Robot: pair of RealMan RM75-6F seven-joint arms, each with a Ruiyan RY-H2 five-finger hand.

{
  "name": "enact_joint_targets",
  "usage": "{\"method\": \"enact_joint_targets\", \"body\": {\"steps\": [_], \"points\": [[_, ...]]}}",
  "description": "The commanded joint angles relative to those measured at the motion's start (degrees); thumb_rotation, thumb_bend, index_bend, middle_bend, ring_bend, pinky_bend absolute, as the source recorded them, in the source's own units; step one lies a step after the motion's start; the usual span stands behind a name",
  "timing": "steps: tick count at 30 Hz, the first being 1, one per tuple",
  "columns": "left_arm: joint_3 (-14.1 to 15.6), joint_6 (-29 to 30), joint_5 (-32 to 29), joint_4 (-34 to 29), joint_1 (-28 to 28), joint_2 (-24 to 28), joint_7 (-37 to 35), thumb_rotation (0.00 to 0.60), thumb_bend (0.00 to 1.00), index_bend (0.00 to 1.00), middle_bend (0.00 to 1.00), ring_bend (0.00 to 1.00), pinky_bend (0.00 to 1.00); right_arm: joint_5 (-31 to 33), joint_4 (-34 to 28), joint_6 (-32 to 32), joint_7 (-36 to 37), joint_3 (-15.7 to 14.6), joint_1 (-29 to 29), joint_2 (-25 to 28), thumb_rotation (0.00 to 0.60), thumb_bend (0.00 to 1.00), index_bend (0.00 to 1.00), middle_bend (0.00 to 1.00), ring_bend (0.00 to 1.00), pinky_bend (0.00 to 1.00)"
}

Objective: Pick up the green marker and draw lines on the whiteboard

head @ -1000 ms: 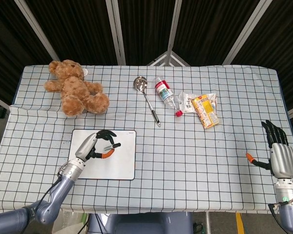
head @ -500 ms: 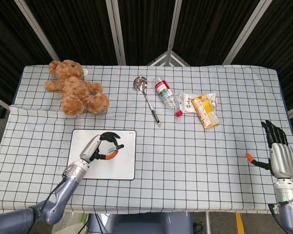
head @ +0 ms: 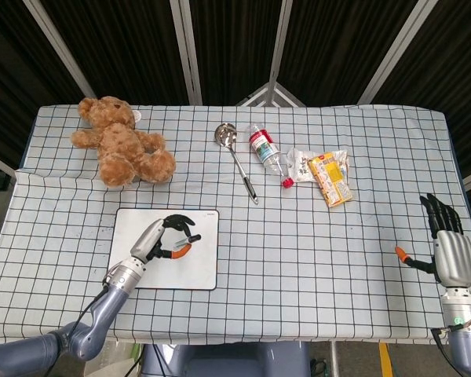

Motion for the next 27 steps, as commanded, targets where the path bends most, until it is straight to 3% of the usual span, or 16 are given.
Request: {"method": "enact_joint_targets", "body": {"steps": [1,15,27], "points": [[0.1,-0.1,0.1,0.6,-0.1,0.0,-0.2,0.600,0.53,0.75,0.30,0.19,0.30,0.0,0.0,0.0,0.0,0.0,0.0,0.0,0.600,0.21,0.00,0.00,0.00,0.00],[0.1,-0.7,0.6,5.8,-0.5,1.6,-2.2,0.600,0.53,0.75,0.30,0.19,0.30,0.3,-0.2,-0.1,-0.3,0.0,0.0,0.0,0.600,0.21,0.00,0.00,0.00,0.00],[-1.5,0.0,-1.0,11.4,0.1,4.0,-4.7,0.600,0.53,0.75,0.30,0.19,0.30,0.3,-0.4,0.0,-0.5,0.0,-0.1,-0.1,0.600,0.21,0.00,0.00,0.00,0.00]]}}
